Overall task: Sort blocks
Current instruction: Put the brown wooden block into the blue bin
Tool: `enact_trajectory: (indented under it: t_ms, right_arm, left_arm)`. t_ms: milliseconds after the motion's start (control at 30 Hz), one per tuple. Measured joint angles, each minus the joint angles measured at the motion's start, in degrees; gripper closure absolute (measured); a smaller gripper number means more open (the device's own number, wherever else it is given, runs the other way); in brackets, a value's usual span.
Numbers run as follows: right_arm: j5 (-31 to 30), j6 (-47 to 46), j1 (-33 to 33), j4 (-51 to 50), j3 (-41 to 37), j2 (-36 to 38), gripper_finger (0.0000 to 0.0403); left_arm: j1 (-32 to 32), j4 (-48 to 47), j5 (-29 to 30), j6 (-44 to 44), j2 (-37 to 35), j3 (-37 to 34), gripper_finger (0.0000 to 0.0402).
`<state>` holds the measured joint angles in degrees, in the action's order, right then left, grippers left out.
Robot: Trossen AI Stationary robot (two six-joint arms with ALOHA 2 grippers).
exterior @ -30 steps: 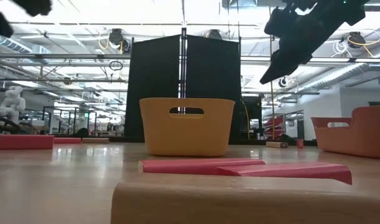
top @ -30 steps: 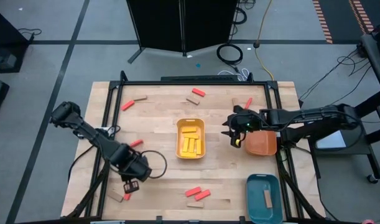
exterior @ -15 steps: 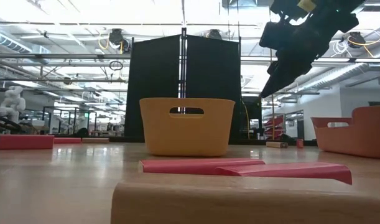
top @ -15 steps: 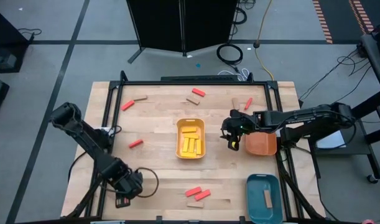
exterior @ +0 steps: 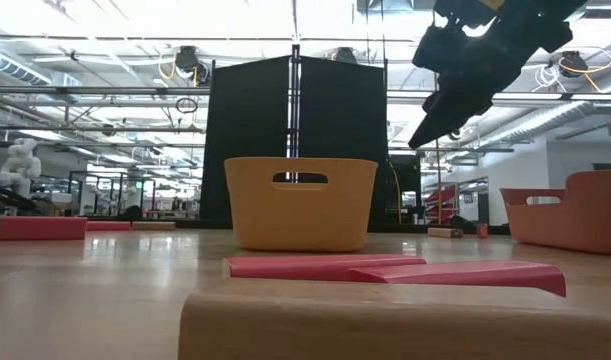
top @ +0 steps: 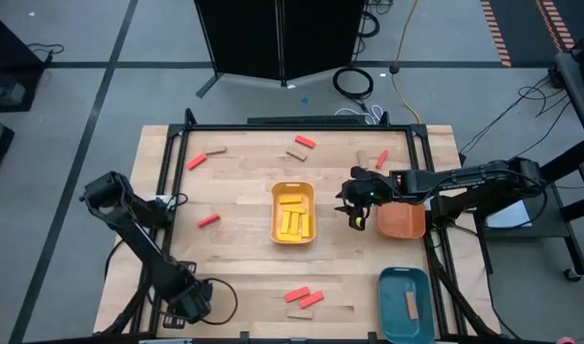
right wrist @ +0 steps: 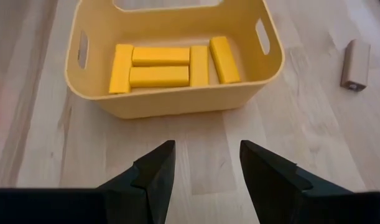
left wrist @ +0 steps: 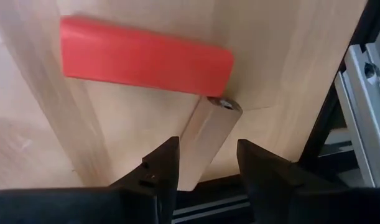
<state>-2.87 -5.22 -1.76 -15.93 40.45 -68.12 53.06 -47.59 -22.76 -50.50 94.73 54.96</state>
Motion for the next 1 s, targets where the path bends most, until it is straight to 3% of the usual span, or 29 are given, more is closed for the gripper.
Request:
enact_trajectory:
  t_ms: [433, 700, 1000]
  right_arm:
    - [0.0, 1.3, 0.0, 1.2, 0.0, 0.0, 0.0229]
    - [0.0, 1.6, 0.0, 1.3, 0.0, 0.0, 0.0229]
    - [0.1, 1.9, 0.0, 1.2, 0.0, 0.1, 0.0229]
  left_arm:
    - [2.6, 1.1, -1.7, -4.5, 1.0, 0.0, 0.0243]
    - [3.2, 2.5, -2.3, -4.7, 5.8, 0.5, 0.0243]
    - [3.1, 1.3, -2.3, 1.6, 5.8, 1.3, 0.0244]
